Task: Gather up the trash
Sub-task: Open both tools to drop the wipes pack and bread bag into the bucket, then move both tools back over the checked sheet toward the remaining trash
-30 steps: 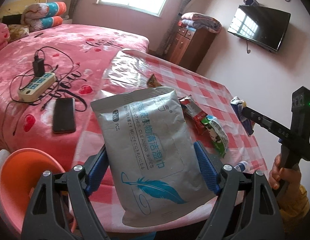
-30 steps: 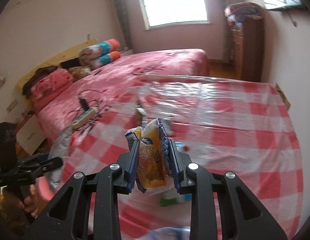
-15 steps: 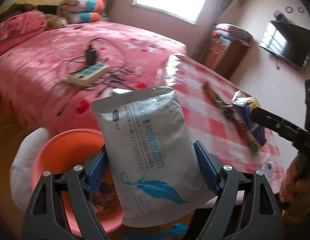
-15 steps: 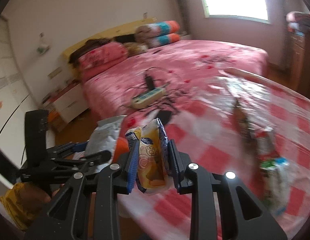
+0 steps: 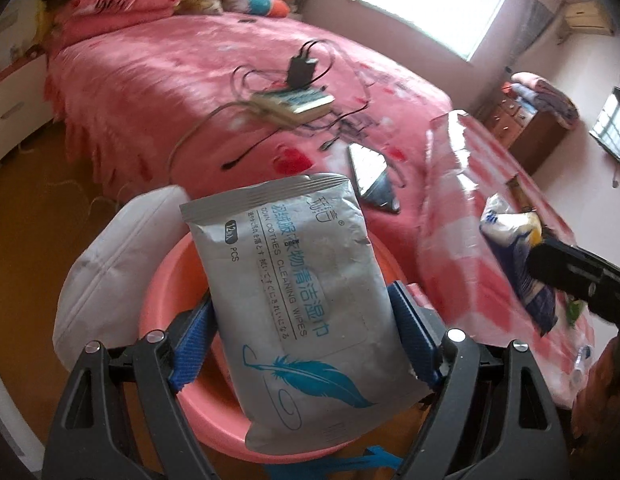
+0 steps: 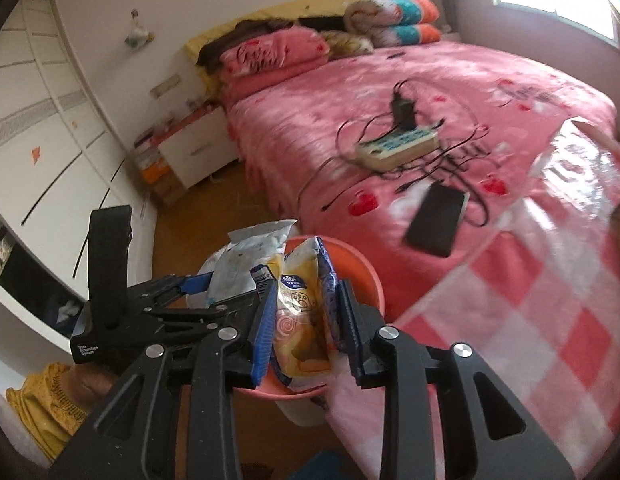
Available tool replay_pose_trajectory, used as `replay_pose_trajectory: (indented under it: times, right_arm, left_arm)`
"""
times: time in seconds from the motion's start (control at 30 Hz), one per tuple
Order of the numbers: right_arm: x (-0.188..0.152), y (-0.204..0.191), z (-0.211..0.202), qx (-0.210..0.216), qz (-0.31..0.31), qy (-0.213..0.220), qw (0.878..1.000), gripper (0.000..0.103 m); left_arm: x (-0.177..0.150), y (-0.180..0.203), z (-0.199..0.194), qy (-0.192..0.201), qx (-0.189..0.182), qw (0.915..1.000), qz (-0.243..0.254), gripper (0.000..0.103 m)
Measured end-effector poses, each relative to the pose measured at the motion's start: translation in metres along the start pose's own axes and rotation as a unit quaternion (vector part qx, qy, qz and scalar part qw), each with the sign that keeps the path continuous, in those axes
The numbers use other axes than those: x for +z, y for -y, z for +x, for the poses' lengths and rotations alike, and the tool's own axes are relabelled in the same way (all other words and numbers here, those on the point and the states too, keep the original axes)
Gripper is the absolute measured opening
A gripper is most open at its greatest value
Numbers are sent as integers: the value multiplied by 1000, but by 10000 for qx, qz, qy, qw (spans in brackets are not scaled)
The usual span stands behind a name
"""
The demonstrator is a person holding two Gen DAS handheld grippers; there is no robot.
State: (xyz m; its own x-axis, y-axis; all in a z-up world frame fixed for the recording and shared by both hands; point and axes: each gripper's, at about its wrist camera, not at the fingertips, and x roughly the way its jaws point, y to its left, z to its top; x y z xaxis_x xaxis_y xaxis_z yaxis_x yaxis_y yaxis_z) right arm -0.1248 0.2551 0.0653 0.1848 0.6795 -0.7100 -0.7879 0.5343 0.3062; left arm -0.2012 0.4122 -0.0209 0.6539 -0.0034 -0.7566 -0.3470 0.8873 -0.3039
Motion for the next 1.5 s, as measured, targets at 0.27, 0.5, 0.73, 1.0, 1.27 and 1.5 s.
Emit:
replay_pose_trajectory:
  times: [0.27, 0.5, 0.73, 1.0, 1.27, 1.5]
  right_arm:
    - [-10, 20, 1, 77, 456, 56, 9989, 80]
    - [-15, 37, -27, -382, 608, 440, 9964, 89]
    - [-28, 50, -54, -759, 622, 737, 9924, 91]
    - [-45, 67, -79, -1049, 819, 945, 9866, 92]
    - [-56, 78, -102, -1212, 977, 1171, 9808, 92]
    - [-65, 90, -123, -1352, 1093, 1364, 9753, 92]
  left_arm:
    - [-2, -12, 11, -79, 417, 9991, -91, 84]
    - [3, -1, 7, 89, 357, 9993, -46, 84]
    - [4, 23, 4, 136, 305, 9991, 248, 84]
    - [5, 56, -1, 211, 47, 9984, 529, 84]
    - [4, 90, 1, 167, -170, 9962, 836, 84]
    - [3, 113, -1, 159, -309, 9938, 1058, 84]
